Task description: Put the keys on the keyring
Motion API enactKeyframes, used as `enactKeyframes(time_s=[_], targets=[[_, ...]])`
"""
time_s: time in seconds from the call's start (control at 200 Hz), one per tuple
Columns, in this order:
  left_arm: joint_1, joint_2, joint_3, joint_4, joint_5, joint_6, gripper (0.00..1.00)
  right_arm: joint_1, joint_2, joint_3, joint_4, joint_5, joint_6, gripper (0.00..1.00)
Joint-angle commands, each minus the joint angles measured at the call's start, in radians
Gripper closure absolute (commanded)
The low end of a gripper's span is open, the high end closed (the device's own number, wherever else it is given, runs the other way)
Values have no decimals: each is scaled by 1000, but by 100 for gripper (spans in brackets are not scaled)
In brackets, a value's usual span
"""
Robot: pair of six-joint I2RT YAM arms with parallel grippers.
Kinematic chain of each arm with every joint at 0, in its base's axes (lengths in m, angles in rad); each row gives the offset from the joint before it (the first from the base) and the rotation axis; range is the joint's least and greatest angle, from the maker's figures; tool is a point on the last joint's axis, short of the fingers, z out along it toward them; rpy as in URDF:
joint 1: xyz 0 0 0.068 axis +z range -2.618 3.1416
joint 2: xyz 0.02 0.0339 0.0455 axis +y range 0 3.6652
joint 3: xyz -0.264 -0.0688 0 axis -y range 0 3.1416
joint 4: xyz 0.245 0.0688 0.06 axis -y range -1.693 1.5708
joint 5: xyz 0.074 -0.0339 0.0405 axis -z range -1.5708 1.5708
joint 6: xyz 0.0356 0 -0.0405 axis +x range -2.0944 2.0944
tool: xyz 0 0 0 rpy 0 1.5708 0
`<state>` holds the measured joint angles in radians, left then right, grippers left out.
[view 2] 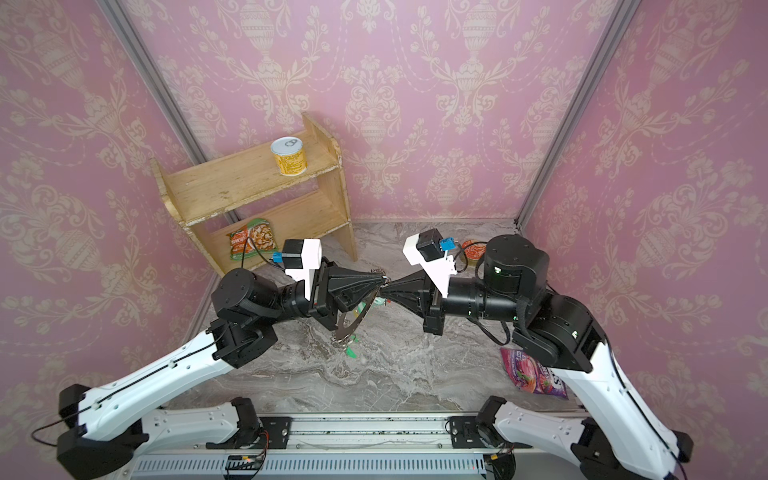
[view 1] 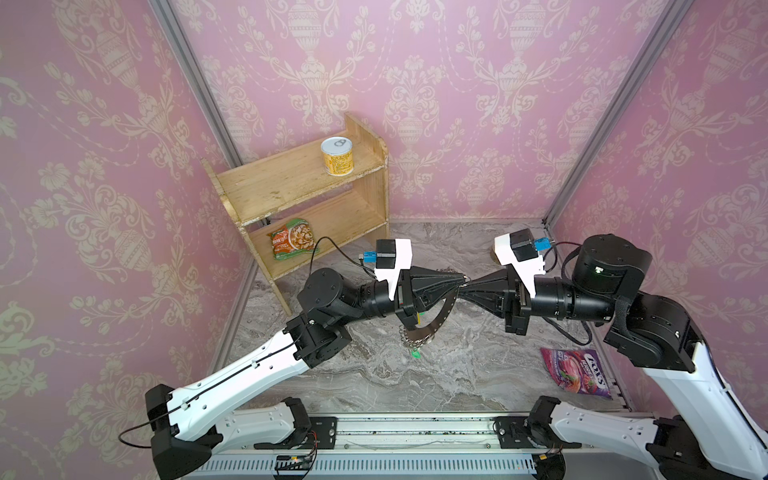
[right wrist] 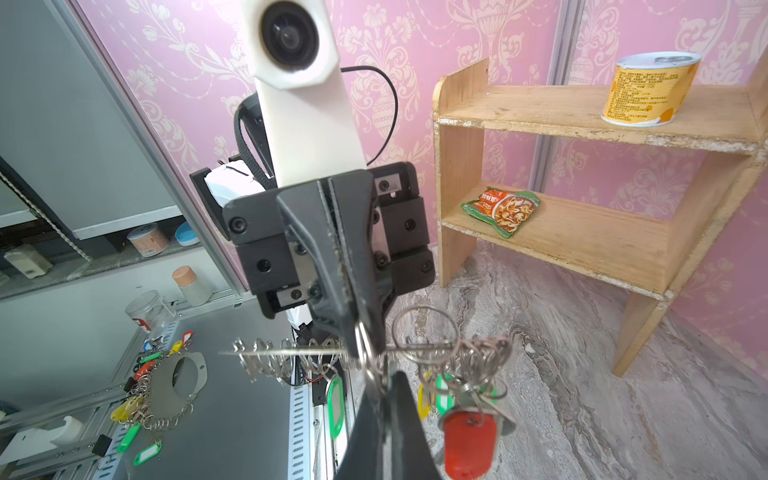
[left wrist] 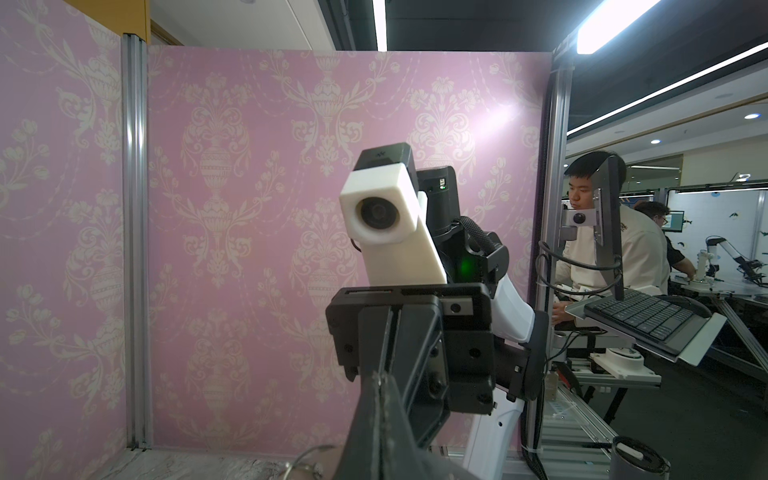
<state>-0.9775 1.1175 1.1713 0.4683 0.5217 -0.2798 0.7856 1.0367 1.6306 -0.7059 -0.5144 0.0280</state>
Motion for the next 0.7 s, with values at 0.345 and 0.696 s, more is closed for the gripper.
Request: enactKeyframes(time_s=[0.345,0.696], targets=[[16,33,21,75,43,-58,100,11,38,14,-56,-53,-23,94],[33,-7,5,19,38,-7,100,5,-11,46,-195,64,-64,74]])
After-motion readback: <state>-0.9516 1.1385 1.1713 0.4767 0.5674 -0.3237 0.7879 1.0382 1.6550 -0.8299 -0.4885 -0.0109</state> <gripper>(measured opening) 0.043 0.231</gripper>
